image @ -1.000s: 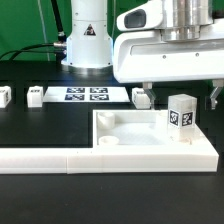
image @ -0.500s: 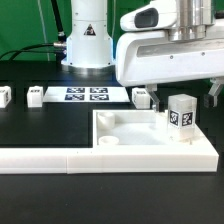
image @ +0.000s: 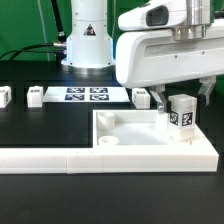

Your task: Assemble square table

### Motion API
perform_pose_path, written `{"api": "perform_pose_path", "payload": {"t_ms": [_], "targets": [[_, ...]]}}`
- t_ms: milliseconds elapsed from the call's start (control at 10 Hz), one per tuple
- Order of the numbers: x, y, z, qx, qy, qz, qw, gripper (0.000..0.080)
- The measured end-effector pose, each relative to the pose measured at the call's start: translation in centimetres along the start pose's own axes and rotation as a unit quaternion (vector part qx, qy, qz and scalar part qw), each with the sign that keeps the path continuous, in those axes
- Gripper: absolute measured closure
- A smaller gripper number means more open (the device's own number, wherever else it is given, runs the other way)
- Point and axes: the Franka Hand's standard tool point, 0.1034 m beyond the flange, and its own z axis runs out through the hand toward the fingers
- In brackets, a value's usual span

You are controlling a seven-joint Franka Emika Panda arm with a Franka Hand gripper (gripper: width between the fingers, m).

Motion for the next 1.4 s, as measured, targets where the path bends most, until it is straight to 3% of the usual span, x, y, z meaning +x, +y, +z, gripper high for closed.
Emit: {"api": "perform_pose_path", "payload": {"t_ms": [100, 200, 500, 700, 1100, 1400], "targets": [[0.0, 0.01, 0.0, 0.0, 0.0, 0.0, 1.0, 0.0411], [-0.02, 0.09, 0.01, 0.0, 0.0, 0.001, 1.0, 0.0511], [-0.02, 0.13, 0.01, 0.002, 0.001, 0.04, 0.999, 0.0511], [-0.09, 0.32, 0.04, 0.005, 0.004, 0.175, 0.984, 0.0511], [-0.17, 0.51, 0.06, 0.0, 0.006, 0.383, 0.924, 0.0509], [-0.27, 0.6, 0.07, -0.002, 0.003, 0.535, 0.845, 0.0509]]}}
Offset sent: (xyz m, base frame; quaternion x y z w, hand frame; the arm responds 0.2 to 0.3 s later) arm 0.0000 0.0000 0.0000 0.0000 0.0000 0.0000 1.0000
